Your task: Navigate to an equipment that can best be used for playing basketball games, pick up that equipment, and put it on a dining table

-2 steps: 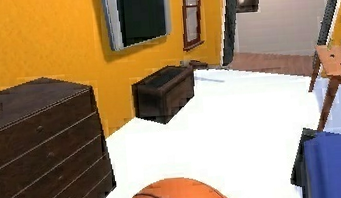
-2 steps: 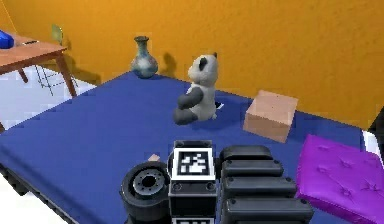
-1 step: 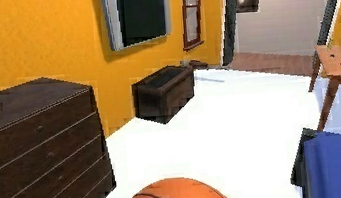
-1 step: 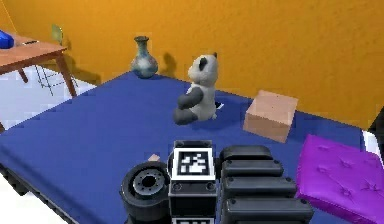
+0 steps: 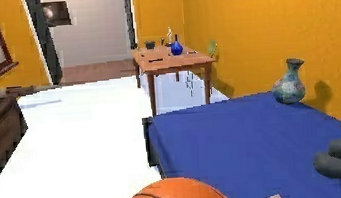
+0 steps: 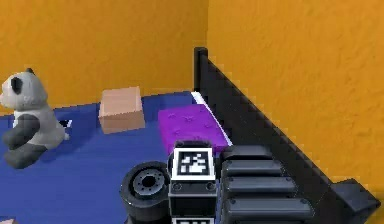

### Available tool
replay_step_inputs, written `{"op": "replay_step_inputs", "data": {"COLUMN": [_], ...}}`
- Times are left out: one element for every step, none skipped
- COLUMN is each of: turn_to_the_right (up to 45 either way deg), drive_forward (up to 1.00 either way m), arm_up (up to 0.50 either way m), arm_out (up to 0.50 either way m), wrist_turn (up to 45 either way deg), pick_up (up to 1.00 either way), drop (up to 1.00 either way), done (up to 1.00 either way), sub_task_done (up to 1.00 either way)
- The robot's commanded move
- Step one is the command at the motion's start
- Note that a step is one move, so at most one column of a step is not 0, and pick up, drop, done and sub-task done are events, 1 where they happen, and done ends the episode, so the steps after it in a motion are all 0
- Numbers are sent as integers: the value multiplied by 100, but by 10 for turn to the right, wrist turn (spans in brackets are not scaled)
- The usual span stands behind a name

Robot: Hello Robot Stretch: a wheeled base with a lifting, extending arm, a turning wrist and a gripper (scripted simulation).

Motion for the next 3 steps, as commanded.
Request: {"op": "replay_step_inputs", "data": {"turn_to_the_right": [450,-450,-450], "drive_forward": [0,0,0], "arm_up": [0,0,0], "arm_out": [0,0,0], "wrist_turn": [0,0,0], "pick_up": [0,0,0], "drop": [0,0,0], "done": [0,0,0], "sub_task_done": [0,0,0]}}
